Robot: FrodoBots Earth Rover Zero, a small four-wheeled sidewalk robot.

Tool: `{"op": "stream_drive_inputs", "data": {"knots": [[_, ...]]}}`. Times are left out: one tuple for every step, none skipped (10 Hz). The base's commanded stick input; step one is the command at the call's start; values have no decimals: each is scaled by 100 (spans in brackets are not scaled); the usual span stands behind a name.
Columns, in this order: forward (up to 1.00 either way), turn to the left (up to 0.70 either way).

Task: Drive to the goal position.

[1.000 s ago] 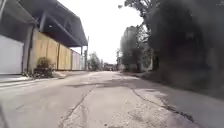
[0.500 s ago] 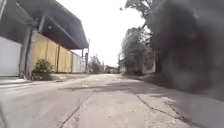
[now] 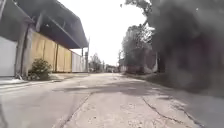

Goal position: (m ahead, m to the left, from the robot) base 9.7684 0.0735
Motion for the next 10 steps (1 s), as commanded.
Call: {"op": "stream_drive_inputs", "data": {"knots": [[70,-35],[70,-35],[70,-35],[70,-26],[70,-4],[70,0],[70,0],[70,0],[70,0],[70,0]]}}
